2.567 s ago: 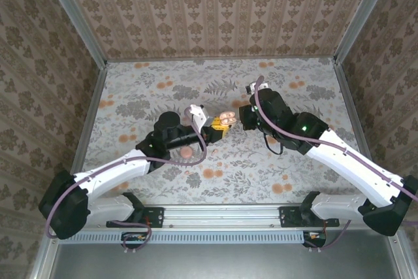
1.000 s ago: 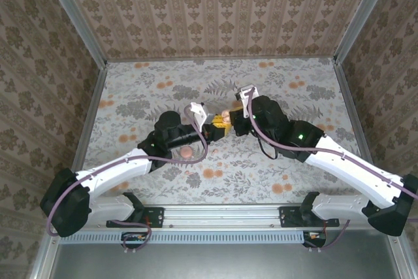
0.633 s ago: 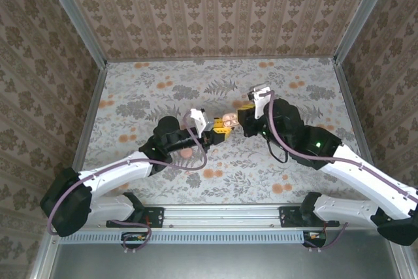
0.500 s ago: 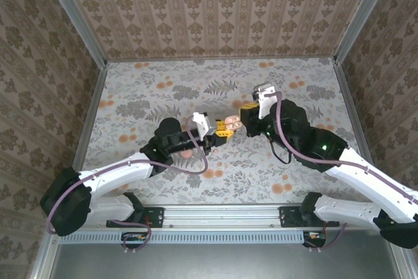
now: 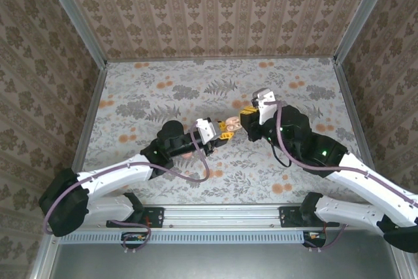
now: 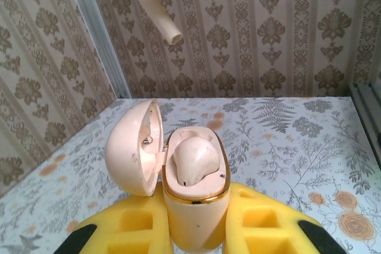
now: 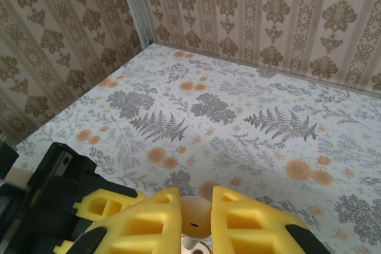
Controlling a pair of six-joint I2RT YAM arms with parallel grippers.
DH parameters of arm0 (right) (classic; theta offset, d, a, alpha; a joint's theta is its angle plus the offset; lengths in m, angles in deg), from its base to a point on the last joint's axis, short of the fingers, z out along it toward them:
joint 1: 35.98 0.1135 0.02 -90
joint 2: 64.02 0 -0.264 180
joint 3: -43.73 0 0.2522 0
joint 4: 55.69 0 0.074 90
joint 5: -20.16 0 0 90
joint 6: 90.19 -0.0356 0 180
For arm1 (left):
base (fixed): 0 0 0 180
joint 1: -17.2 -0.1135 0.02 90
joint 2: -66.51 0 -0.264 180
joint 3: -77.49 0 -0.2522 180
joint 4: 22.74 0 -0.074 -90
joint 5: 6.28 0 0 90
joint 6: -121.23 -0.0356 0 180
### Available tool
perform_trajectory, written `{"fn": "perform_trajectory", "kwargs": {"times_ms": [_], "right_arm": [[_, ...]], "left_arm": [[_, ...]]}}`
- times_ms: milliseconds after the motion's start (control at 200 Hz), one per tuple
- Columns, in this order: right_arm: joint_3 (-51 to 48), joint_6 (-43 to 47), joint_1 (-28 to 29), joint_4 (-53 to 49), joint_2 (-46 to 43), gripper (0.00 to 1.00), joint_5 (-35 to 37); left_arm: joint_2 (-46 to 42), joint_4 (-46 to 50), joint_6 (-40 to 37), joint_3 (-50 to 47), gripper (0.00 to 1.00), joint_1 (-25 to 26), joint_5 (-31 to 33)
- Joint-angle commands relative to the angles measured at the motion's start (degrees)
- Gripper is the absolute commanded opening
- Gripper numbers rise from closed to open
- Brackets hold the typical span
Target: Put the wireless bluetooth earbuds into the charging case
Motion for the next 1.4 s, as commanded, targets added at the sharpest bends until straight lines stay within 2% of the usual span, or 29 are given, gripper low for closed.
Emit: {"fn": "perform_trajectory", "kwargs": {"times_ms": [0,210,375,1145,1395], "right_arm": [[0.77,2.9,0.41,0.68,1.66,0.14,1.7],[4.59,4.19,0.35,-2.0,5.75,0.14,2.22],[5.52,4.04,0.34,-3.84,7.11,0.14,1.55],[4.98,6.99,0.34,-4.87,8.65,0.14,1.15],[2.3,8.05,0.34,-3.12,8.12,0.14,-1.93]], "left_arm": [[-1.68,1.78,3.88,1.99,0.0,-0.71,0.09],[-1.47,2.95,11.61,4.01,0.0,-2.96,-3.11],[-1.94,2.67,14.61,4.5,0.0,-3.9,-4.95],[-4.09,0.61,19.0,4.17,0.0,-4.65,-6.03],[-3.39,-1.62,21.4,4.27,0.0,-5.18,-5.96]]}}
